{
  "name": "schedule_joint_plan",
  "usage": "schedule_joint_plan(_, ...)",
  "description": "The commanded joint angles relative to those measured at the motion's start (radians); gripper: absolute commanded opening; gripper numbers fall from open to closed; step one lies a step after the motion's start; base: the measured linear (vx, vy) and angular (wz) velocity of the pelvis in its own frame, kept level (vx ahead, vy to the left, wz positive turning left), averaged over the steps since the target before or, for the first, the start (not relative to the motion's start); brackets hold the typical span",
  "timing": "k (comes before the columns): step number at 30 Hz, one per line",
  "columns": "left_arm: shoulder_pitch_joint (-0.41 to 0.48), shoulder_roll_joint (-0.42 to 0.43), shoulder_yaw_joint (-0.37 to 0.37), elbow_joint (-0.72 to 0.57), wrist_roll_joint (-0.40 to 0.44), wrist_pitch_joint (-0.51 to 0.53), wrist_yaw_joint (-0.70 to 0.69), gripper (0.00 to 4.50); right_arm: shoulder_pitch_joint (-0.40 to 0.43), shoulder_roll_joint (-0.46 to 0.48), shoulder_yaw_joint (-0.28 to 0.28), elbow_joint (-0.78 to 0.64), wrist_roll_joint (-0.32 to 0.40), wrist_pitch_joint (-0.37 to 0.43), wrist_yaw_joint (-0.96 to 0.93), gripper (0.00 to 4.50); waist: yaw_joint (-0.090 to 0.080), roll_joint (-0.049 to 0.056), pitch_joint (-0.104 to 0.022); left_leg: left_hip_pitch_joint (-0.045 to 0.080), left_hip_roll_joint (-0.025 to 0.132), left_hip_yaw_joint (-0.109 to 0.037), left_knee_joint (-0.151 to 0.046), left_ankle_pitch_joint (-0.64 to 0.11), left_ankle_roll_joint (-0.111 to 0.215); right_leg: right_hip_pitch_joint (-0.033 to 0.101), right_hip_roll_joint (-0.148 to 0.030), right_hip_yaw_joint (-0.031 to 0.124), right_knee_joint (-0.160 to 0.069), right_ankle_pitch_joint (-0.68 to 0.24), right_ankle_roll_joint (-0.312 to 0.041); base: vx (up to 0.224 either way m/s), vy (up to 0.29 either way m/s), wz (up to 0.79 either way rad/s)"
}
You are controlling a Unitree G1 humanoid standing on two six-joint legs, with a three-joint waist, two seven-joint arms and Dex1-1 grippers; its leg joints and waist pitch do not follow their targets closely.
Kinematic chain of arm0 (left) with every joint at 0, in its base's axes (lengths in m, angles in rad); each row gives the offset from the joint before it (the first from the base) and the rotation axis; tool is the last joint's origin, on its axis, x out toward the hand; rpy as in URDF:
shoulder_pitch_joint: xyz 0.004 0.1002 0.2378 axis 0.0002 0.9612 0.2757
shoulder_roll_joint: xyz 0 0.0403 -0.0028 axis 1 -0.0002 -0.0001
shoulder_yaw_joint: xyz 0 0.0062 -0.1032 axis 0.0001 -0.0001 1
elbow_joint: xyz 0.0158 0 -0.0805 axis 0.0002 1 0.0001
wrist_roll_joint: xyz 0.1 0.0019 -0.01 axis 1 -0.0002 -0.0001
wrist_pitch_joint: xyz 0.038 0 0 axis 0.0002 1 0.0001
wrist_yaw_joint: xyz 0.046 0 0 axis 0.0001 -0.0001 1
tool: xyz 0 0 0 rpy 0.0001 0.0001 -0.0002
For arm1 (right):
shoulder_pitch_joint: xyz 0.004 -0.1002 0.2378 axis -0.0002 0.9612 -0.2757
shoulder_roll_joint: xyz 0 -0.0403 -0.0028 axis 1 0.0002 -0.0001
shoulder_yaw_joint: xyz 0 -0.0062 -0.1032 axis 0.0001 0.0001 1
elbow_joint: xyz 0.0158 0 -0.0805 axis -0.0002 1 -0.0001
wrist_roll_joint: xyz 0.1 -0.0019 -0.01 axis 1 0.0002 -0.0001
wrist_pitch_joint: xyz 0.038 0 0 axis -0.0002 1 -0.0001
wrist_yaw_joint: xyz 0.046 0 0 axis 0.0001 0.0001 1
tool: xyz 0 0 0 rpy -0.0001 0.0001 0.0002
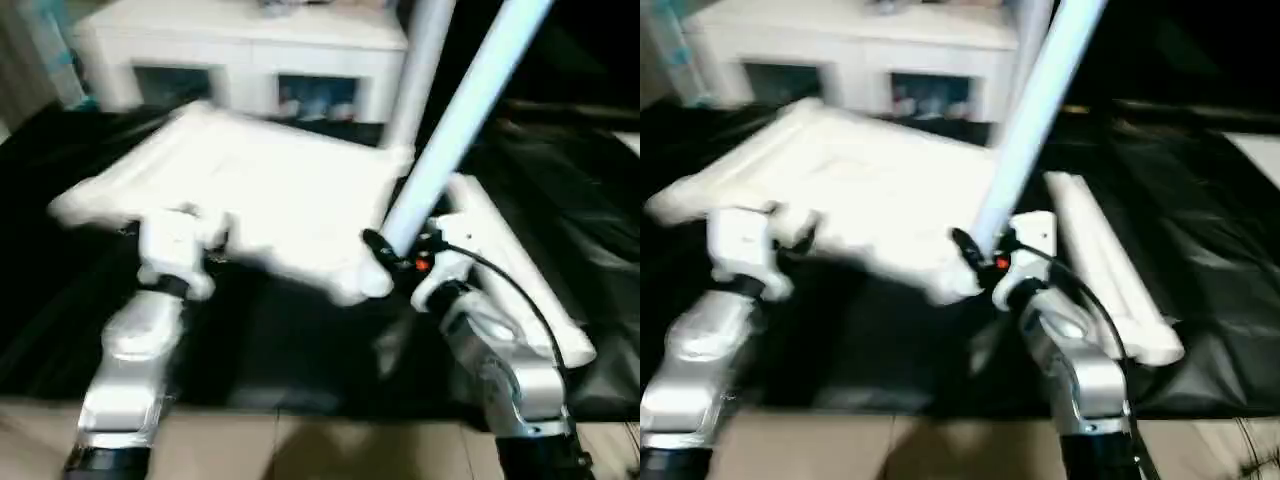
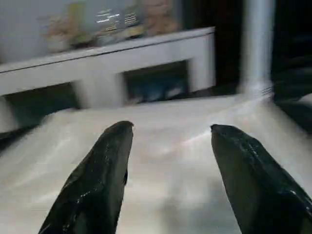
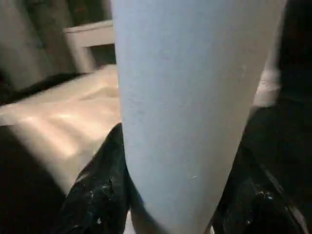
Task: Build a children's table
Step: Pick table leg, then insert table leg to table base
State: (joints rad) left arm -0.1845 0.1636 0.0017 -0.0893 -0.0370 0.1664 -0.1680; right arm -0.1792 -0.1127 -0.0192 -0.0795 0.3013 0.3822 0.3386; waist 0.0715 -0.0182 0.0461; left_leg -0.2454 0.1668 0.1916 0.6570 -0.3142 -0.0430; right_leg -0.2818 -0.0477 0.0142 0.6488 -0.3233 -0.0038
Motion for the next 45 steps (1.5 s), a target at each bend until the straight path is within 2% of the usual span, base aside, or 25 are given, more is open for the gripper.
schedule_joint_plan(1,0.0,0.024,0.011,-0.001,-0.006,-0.001,-0.001,2.98,-0.026,0.019,0.016,-0.027,0.0,-0.003,-0.004,1.86,0.057,-0.022,-0.065,-0.214,-0.033,-0.068,0.089,-0.012,0.088,0.194,-0.178,0.165,-0.13,0.126,-0.312,0.26,-0.031,-0.19)
schedule_joint_plan(3,0.0,0.017,0.015,0.0,0.002,-0.003,-0.008,2.98,-0.027,0.022,0.014,-0.029,-0.005,-0.001,0.0,1.86,0.038,-0.013,-0.07,-0.235,-0.047,-0.082,0.042,0.162,0.105,0.162,-0.1,0.063,-0.123,0.349,-0.228,0.212,-0.033,-0.07)
schedule_joint_plan(5,0.002,0.009,0.021,-0.001,0.012,-0.005,-0.019,2.98,-0.029,0.019,0.018,-0.03,-0.018,0.001,0.007,1.86,0.025,0.084,-0.078,-0.145,-0.004,-0.1,-0.104,0.324,0.173,0.114,-0.022,-0.055,-0.138,0.116,-0.09,0.236,0.012,-0.08)
schedule_joint_plan(6,0.003,0.007,0.022,-0.001,0.015,-0.005,-0.021,2.98,-0.029,0.017,0.02,-0.029,-0.022,0.001,0.009,1.86,-0.036,0.124,-0.067,-0.052,0.075,-0.221,-0.129,0.082,0.264,-0.006,0.045,-0.119,0.031,-0.084,-0.003,0.246,0.04,-0.16)
schedule_joint_plan(8,0.009,0.01,0.03,0.004,0.016,0.009,-0.023,2.98,-0.031,0.003,0.032,-0.032,-0.027,0.001,0.025,1.86,-0.036,0.094,-0.088,0.002,0.119,-0.284,-0.107,0.05,0.473,-0.099,0.009,-0.075,0.123,-0.134,0.041,0.221,0.009,-0.15)
schedule_joint_plan(10,0.02,0.027,0.03,0.008,-0.002,0.007,-0.046,2.98,-0.032,-0.02,0.043,-0.045,-0.012,0.012,0.058,1.86,-0.037,0.064,-0.091,-0.03,0.099,-0.232,-0.063,0.692,0.512,-0.153,-0.023,-0.035,0.113,0.156,0.135,0.177,-0.003,-0.05)
schedule_joint_plan(11,0.021,0.031,0.031,0.011,-0.009,0.007,-0.053,2.98,-0.032,-0.025,0.046,-0.047,-0.01,0.012,0.065,1.86,-0.033,0.049,-0.091,-0.046,0.094,-0.219,-0.047,0.917,0.489,-0.155,-0.04,-0.008,0.085,0.275,0.14,0.0,0.0,0.0)
schedule_joint_plan(12,0.029,0.075,0.035,0.033,-0.081,-0.003,-0.141,2.98,-0.034,-0.07,0.059,-0.064,0.01,0.014,0.117,1.86,-0.015,0.019,-0.093,-0.096,0.024,-0.166,0.002,0.978,0.372,-0.148,-0.088,0.046,-0.018,0.578,0.079,0.0,0.0,0.0)
schedule_joint_plan(13,0.029,0.077,0.035,0.034,-0.084,-0.003,-0.145,2.98,-0.034,-0.071,0.059,-0.065,0.01,0.014,0.118,1.86,-0.015,-0.024,-0.085,-0.185,-0.075,-0.117,0.028,0.541,0.242,-0.092,-0.139,0.077,-0.03,0.815,0.098,-0.104,-0.026,0.1)
schedule_joint_plan(14,0.027,0.088,0.04,0.041,-0.094,0.0,-0.16,2.98,-0.035,-0.077,0.056,-0.066,0.009,0.007,0.131,1.86,-0.014,-0.016,-0.084,-0.179,-0.062,-0.116,0.004,0.349,0.184,-0.086,-0.162,0.063,-0.059,0.849,0.076,-0.04,-0.073,0.11)
schedule_joint_plan(16,0.023,0.088,0.054,0.045,-0.099,0.004,-0.157,2.98,-0.036,-0.079,0.051,-0.066,0.007,0.004,0.137,1.86,-0.017,0.016,-0.083,-0.148,-0.029,-0.113,-0.06,0.082,0.056,-0.064,-0.098,0.002,-0.066,0.532,-0.032,-0.036,-0.078,0.09)
schedule_joint_plan(19,0.017,0.083,0.073,0.046,-0.078,0.021,-0.132,2.98,-0.037,-0.08,0.052,-0.057,-0.008,0.014,0.125,1.86,-0.034,0.047,-0.058,-0.131,0.028,-0.121,-0.112,-0.169,0.032,-0.077,-0.077,-0.015,-0.095,0.006,-0.164,-0.061,-0.035,0.06)
schedule_joint_plan(22,0.018,0.07,0.075,0.048,-0.062,0.005,-0.117,2.98,-0.038,-0.073,0.064,-0.035,-0.03,0.008,0.101,1.86,-0.046,0.036,-0.033,-0.095,0.035,-0.109,-0.118,-0.483,-0.056,-0.106,-0.09,-0.03,-0.152,-0.46,-0.091,-0.083,-0.006,0.06)
schedule_joint_plan(26,-0.002,0.116,0.033,0.086,-0.149,-0.023,-0.286,2.98,-0.049,-0.085,0.079,-0.021,-0.021,-0.002,0.134,1.86,-0.047,0.034,-0.028,-0.096,0.029,-0.11,-0.114,-0.465,-0.051,-0.108,-0.101,-0.048,-0.184,-0.623,-0.013,-0.082,-0.002,0.01)
schedule_joint_plan(29,-0.048,0.29,-0.081,0.122,-0.188,-0.009,-0.66,3.33,-0.068,-0.136,0.083,-0.028,0.024,0.02,0.251,1.86,-0.049,0.043,-0.031,-0.119,0.055,-0.128,-0.162,-0.568,-0.076,-0.066,-0.095,-0.064,-0.148,-0.421,-0.034,-0.041,0.008,-0.05)
schedule_joint_plan(32,-0.086,0.376,-0.128,0.169,-0.166,-0.016,-0.815,3.53,-0.078,-0.171,0.089,-0.03,0.044,0.028,0.313,1.86,-0.046,0.038,-0.019,-0.102,0.046,-0.115,-0.164,-0.619,-0.092,-0.092,-0.098,-0.052,-0.152,-0.471,-0.047,-0.063,0.002,-0.05)
schedule_joint_plan(35,-0.196,0.466,-0.202,0.336,-0.058,-0.092,-0.98,3.78,-0.086,-0.232,0.107,-0.024,0.045,0.022,0.401,1.86,-0.057,0.042,-0.009,-0.064,0.024,-0.095,-0.132,-0.566,-0.072,-0.096,-0.082,-0.14,-0.233,-0.695,0.039,-0.073,-0.002,-0.04)
schedule_joint_plan(36,-0.237,0.478,-0.223,0.397,-0.017,-0.138,-1.004,3.89,-0.087,-0.246,0.11,-0.023,0.045,0.016,0.421,1.86,-0.029,0.089,-0.01,-0.176,0.075,-0.095,-0.251,-0.712,-0.092,0.024,-0.051,-0.146,0.004,-0.397,-0.015,-0.083,-0.009,0.0)
schedule_joint_plan(37,-0.278,0.486,-0.241,0.452,0.016,-0.166,-1.021,3.89,-0.09,-0.258,0.113,-0.023,0.043,0.014,0.434,1.86,0.064,0.08,-0.02,-0.229,0.062,-0.016,-0.28,-0.738,-0.082,0.018,-0.007,-0.135,0.092,-0.105,-0.035,-0.081,-0.029,0.09)
schedule_joint_plan(38,-0.302,0.49,-0.251,0.485,0.037,-0.183,-1.029,3.89,-0.09,-0.265,0.115,-0.023,0.043,0.014,0.441,1.86,0.056,0.069,-0.037,-0.189,0.064,-0.006,-0.271,-0.615,-0.059,0.003,-0.018,-0.077,0.112,-0.155,-0.028,0.002,-0.131,0.1)
schedule_joint_plan(39,-0.342,0.492,-0.265,0.532,0.072,-0.219,-1.026,3.89,-0.093,-0.274,0.115,-0.03,0.049,0.018,0.455,1.86,0.043,-0.009,-0.043,-0.045,0.03,-0.042,-0.07,-0.236,-0.097,-0.135,-0.168,0.0,-0.117,-0.617,0.001,0.002,-0.131,0.1)
schedule_joint_plan(40,-0.367,0.495,-0.277,0.56,0.087,-0.241,-1.025,3.89,-0.096,-0.28,0.115,-0.034,0.053,0.022,0.464,1.86,0.042,0.009,-0.035,-0.087,0.016,-0.082,0.018,-0.023,-0.038,-0.117,-0.255,0.044,-0.176,-0.714,-0.051,0.091,-0.132,-0.14)
schedule_joint_plan(41,-0.388,0.492,-0.283,0.581,0.089,-0.242,-1.028,3.89,-0.098,-0.283,0.114,-0.036,0.057,0.025,0.468,1.86,0.077,0.004,-0.053,-0.168,0.003,-0.1,-0.029,0.199,0.004,-0.029,-0.172,0.036,-0.116,-0.533,-0.036,0.0,0.0,0.0)
schedule_joint_plan(42,-0.427,0.487,-0.303,0.631,0.131,-0.248,-0.982,3.89,-0.101,-0.281,0.117,-0.037,0.052,0.024,0.465,1.86,0.098,0.052,-0.051,-0.134,0.046,-0.085,-0.092,0.152,-0.023,-0.071,-0.127,-0.008,-0.102,-0.351,-0.071,0.0,0.0,0.0)
schedule_joint_plan(45,-0.488,0.462,-0.337,0.716,0.147,-0.296,-0.922,3.89,-0.101,-0.282,0.122,-0.04,0.052,0.02,0.465,1.86,0.081,0.064,-0.065,-0.115,0.066,-0.068,-0.121,-0.102,-0.056,-0.079,-0.087,-0.026,-0.059,-0.025,-0.187,0.0,0.0,0.0)
